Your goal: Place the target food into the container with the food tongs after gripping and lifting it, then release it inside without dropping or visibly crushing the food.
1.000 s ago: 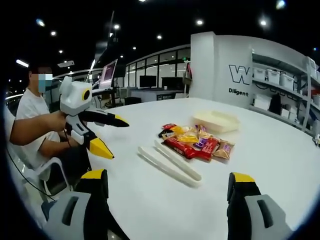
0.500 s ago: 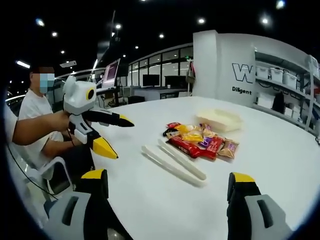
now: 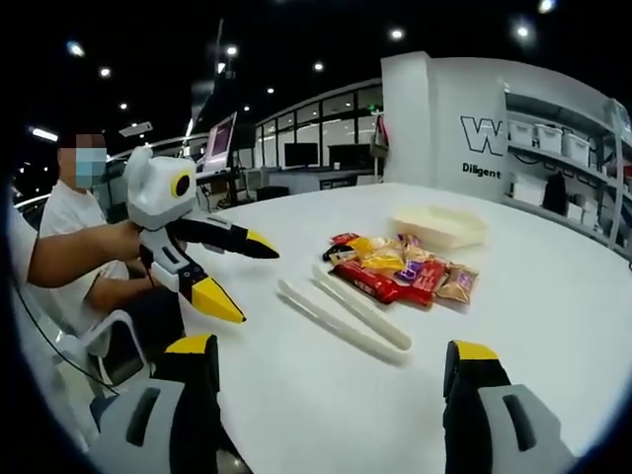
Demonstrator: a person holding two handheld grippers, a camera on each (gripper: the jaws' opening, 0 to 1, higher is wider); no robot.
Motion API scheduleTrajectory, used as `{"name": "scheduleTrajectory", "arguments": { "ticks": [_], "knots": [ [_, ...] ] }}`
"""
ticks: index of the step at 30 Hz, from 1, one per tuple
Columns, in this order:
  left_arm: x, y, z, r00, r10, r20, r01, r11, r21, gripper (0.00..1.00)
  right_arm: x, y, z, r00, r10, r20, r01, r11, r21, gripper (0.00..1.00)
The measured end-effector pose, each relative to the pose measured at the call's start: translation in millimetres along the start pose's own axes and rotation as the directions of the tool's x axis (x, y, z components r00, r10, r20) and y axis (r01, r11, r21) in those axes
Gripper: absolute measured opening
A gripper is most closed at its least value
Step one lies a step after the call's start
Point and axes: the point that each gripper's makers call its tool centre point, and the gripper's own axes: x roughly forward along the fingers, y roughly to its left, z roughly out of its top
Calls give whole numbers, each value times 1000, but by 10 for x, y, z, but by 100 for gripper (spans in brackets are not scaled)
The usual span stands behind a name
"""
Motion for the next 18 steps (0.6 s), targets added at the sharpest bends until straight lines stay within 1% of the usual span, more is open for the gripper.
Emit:
{"name": "scheduleTrajectory", "arguments": {
  "ticks": [4,7,9,11,13,14,18],
  "knots": [
    [34,1,2,1000,-8,-8,8,1000,0,62,13,-18,-21,1000,8,2,-8,1000,6,92],
    [58,-28,6,1000,-25,-7,26,999,26,57,28,-16,-23,1000,19,1,-19,1000,7,90],
    [84,-32,6,999,-33,-15,34,999,29,54,47,-9,-22,999,35,-1,-35,999,20,88],
    [98,-38,16,999,-42,-14,42,999,29,53,60,25,-13,999,54,5,-54,998,41,86],
    [117,-31,68,999,-44,14,44,998,40,56,68,29,-13,998,57,6,-57,998,41,84],
    [135,-40,88,998,-59,28,57,997,52,54,75,31,-23,998,59,-1,-59,998,37,83],
    [204,-39,57,997,-82,12,82,996,44,51,96,46,-56,997,70,-16,-69,997,44,80]
  ]
}}
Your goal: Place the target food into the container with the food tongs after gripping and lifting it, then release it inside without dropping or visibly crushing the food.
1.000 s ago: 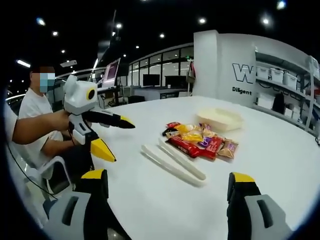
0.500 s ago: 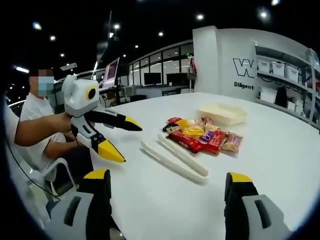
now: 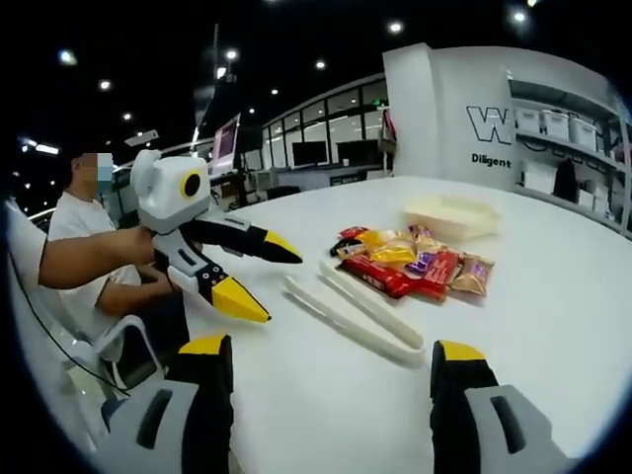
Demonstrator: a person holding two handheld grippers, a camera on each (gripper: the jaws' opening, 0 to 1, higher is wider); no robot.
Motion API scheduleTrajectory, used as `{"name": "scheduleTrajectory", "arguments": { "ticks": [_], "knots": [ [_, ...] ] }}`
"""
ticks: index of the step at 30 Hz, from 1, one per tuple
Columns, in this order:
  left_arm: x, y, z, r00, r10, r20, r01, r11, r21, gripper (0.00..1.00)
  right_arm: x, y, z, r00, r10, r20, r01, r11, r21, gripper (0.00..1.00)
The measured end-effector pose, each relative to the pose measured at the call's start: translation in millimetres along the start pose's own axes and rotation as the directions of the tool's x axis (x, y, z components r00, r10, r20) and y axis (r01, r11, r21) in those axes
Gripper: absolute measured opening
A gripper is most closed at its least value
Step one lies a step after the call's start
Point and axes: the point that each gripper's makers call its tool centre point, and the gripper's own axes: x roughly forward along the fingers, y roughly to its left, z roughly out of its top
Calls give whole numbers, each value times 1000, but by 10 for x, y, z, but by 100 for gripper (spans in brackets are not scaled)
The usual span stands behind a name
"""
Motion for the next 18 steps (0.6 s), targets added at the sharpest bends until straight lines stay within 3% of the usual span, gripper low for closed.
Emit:
{"name": "scheduleTrajectory", "arguments": {
  "ticks": [3,7,18],
  "knots": [
    [43,-7,-20,1000,-23,-1,23,1000,-5,47,21,-8,27,1000,4,29,-5,999,34,80],
    [89,-21,-59,999,-33,-12,33,999,3,49,31,-41,7,1000,-4,26,3,1000,27,77],
    [152,-60,-20,995,-96,5,96,995,13,38,69,-91,-41,1000,5,25,-7,999,53,72]
  ]
}}
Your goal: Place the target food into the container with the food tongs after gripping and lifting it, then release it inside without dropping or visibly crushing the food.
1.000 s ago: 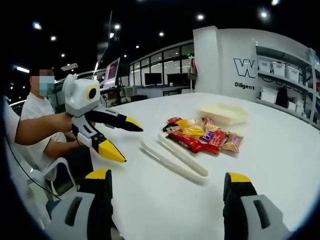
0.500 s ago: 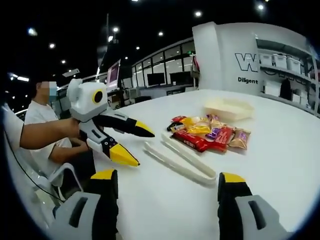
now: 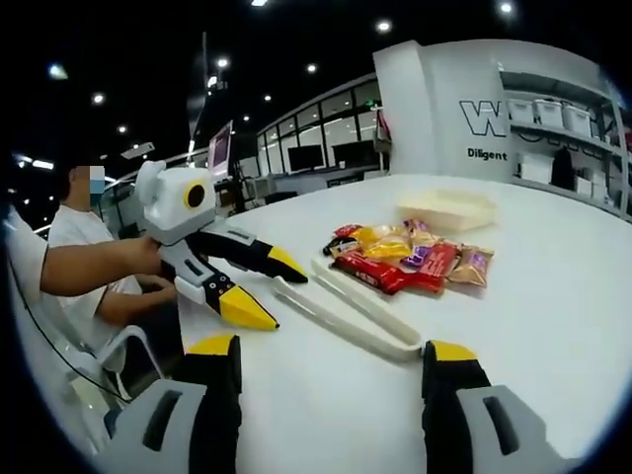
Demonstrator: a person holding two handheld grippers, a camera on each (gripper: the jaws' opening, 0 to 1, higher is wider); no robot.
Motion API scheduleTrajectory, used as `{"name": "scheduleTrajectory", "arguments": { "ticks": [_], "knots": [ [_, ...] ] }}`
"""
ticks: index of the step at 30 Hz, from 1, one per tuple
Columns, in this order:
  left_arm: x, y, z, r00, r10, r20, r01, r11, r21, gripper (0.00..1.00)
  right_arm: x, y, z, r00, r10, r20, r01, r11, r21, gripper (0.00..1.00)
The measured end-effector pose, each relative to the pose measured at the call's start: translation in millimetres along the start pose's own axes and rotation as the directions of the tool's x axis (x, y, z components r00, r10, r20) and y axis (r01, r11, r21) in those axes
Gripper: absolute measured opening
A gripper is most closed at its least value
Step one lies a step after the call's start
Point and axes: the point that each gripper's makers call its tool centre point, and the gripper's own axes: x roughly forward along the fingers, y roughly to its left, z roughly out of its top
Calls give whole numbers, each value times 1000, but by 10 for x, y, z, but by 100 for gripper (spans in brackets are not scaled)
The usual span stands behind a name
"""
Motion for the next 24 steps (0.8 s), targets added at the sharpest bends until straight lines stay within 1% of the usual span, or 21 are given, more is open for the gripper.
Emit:
{"name": "scheduleTrajectory", "arguments": {
  "ticks": [6,7,10,13,18,20,24],
  "knots": [
    [36,4,31,1000,-29,5,29,999,-22,31,-5,-16,26,1000,2,21,-3,1000,22,70],
    [37,7,33,1000,-29,6,29,999,-28,28,-2,-19,29,1000,3,22,-3,1000,24,70],
    [43,-8,41,998,-57,7,58,997,-44,20,7,-17,34,1000,6,22,-7,1000,27,69],
    [47,8,36,998,-60,9,60,998,-33,16,13,-17,38,1000,6,19,-7,1000,27,69],
    [50,14,41,997,-72,6,73,996,-47,14,10,-13,37,1000,7,17,-7,1000,27,68],
    [55,30,38,997,-71,4,71,997,-28,12,10,-18,36,1000,6,15,-6,1000,27,68],
    [66,16,37,997,-83,5,83,997,-6,12,3,-14,41,1000,4,19,-5,999,37,68]
  ]
}}
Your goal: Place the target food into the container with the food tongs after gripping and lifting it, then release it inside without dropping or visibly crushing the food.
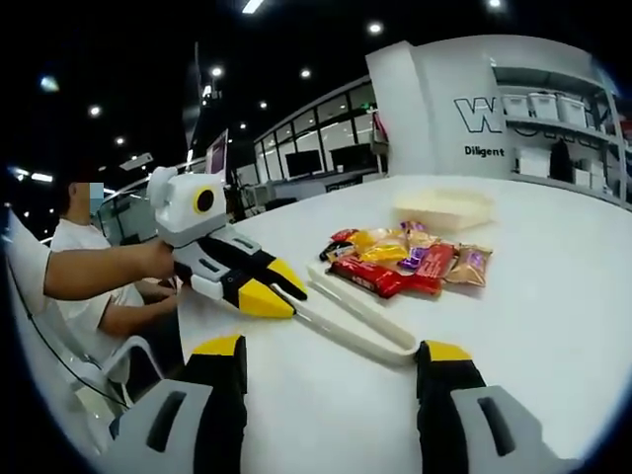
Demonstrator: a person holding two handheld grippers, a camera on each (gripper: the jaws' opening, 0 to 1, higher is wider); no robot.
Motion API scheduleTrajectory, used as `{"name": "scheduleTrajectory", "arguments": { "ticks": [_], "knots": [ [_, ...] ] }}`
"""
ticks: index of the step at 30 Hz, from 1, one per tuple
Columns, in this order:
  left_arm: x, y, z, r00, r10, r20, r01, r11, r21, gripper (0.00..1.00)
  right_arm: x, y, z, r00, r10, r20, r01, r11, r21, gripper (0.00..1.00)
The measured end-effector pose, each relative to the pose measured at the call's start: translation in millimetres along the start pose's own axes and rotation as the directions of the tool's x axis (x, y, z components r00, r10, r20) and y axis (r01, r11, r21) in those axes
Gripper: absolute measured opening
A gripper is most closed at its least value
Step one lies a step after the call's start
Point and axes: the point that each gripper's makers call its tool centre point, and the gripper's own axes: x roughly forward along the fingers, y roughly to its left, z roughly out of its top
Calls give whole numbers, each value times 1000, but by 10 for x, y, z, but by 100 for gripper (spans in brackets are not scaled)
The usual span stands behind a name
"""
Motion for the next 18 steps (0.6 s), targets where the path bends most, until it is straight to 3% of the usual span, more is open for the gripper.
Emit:
{"name": "scheduleTrajectory", "arguments": {
  "ticks": [8,12,13,18],
  "knots": [
    [5,-16,-1,999,-39,1,39,994,102,10,-27,26,-14,1000,7,-13,-7,1000,-7,69],
    [-5,-120,-10,995,-99,3,97,985,144,6,-39,25,-15,1000,10,-26,-10,1000,-11,69],
    [12,-160,24,991,-132,16,126,970,208,5,-45,24,-17,999,11,-32,-11,1000,-6,69],
    [13,-296,2,986,-167,1,163,962,220,1,-66,22,-4,1000,8,-28,-8,1000,4,69]
  ]
}}
